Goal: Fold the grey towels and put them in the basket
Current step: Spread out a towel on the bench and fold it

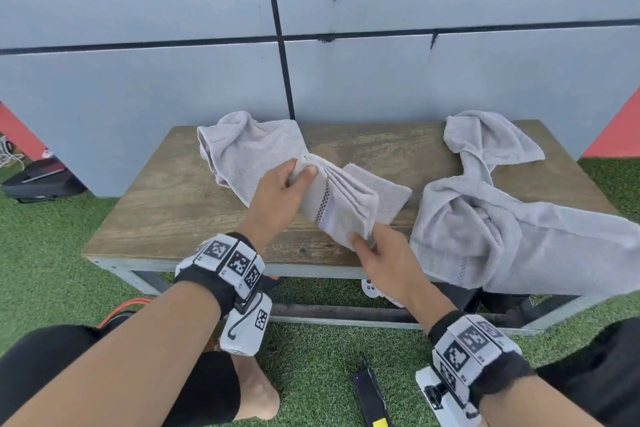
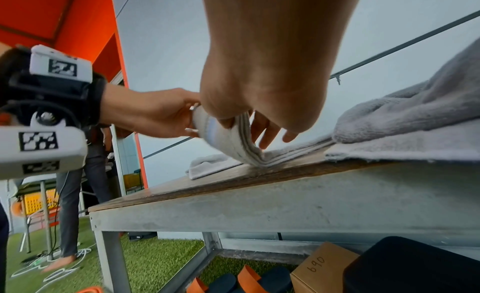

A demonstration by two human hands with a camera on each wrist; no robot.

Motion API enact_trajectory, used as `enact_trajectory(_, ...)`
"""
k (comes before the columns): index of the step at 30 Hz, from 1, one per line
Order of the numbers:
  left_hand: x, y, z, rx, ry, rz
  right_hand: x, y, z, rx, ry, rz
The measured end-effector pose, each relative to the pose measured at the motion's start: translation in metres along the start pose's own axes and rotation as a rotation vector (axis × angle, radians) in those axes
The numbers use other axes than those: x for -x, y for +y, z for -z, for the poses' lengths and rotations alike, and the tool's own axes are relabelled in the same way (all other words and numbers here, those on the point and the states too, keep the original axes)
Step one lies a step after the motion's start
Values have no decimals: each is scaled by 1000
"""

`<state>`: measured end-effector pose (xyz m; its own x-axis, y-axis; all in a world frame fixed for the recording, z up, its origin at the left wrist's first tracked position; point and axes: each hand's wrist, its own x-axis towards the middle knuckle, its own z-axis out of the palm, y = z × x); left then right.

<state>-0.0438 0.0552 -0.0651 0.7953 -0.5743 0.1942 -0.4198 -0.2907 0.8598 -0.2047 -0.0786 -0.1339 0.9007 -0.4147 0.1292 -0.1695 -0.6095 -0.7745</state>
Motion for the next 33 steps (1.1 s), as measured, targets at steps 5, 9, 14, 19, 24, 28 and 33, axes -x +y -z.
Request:
enact_trajectory(5,17,-32,1,-143,-140,152,6,10,7,-39,13,-72)
enact_trajectory(9,26,-47,-9,-195,-125,233,2,12,7,-60,28,-120)
enact_trajectory(14,20,-51,-24,-205,28,248,-21,9,7,29,-18,-182)
enact_trajectory(19,8,-62,-31,-287,143,251,-41,9,4,147,-62,-240)
enact_trajectory(24,3,-70,-38,-531,87,340,-49,11,-3,255,-60,-300)
enact_trajectory(28,0,-69,-41,-592,90,378,-55,14,-6,278,-69,-330)
enact_trajectory(33,0,-67,-43,-635,90,395,-55,14,-8,294,-74,-354)
